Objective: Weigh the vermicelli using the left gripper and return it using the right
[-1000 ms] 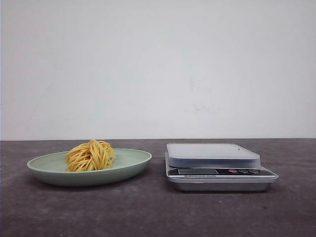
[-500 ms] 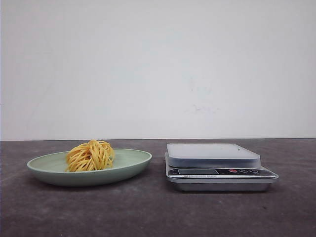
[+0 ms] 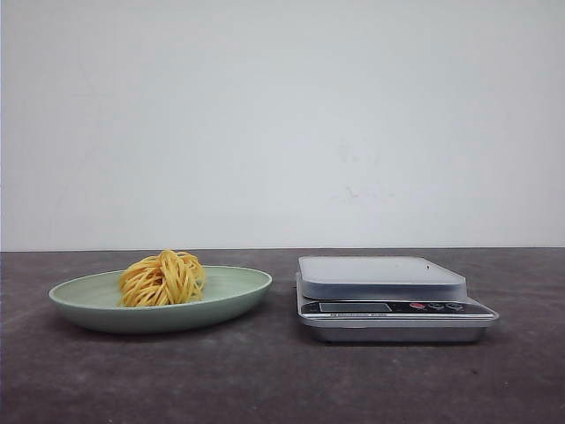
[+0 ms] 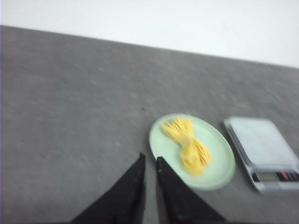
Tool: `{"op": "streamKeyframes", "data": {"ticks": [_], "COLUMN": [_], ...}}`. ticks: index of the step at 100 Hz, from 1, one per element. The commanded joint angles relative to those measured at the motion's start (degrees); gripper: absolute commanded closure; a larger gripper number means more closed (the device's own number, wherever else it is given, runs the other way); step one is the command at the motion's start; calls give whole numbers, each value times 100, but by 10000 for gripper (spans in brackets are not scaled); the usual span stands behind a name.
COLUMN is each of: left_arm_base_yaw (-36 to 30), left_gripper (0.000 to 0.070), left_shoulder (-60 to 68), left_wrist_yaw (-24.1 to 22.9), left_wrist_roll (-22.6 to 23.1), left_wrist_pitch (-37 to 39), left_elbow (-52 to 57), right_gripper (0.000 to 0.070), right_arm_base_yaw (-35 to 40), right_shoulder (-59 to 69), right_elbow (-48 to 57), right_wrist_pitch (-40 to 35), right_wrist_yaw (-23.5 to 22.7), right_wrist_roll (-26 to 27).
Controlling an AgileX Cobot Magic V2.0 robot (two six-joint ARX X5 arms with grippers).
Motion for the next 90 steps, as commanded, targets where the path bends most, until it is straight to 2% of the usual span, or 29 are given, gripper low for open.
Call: {"op": "streamKeyframes", "data": {"ticks": [1, 11, 19, 27, 45, 68, 90], "left_arm_base_yaw": [297, 846, 1287, 1690, 2275, 2310, 2310], "left_gripper": [696, 695, 695, 695, 695, 695, 695], "left_shoulder": [-63, -319, -621, -903, -1211, -1432, -1432], "left_wrist_yaw": [-20, 133, 638, 1102, 1379, 1504, 1480], "left_wrist_roll": [352, 841, 1132, 1320, 1351, 1316, 1419], "left_wrist_pitch": [667, 2098, 3086, 3672, 4481, 5552, 5584], "left_elbow": [-136, -822, -1563, -2286, -3762, -5259, -5543], "right_gripper": [693, 693, 693, 693, 693, 693, 693], "right_arm_base_yaw": [35, 35, 35, 35, 35, 35, 35], "right_shoulder": [4, 4, 4, 4, 4, 4, 4], "right_elbow": [79, 79, 79, 79, 79, 81, 81], "right_wrist_pitch": [76, 76, 76, 76, 76, 76, 76], "right_wrist_yaw": [-2, -2, -2, -2, 0, 0, -2], "right_wrist_roll": [57, 57, 57, 57, 57, 57, 57]}}
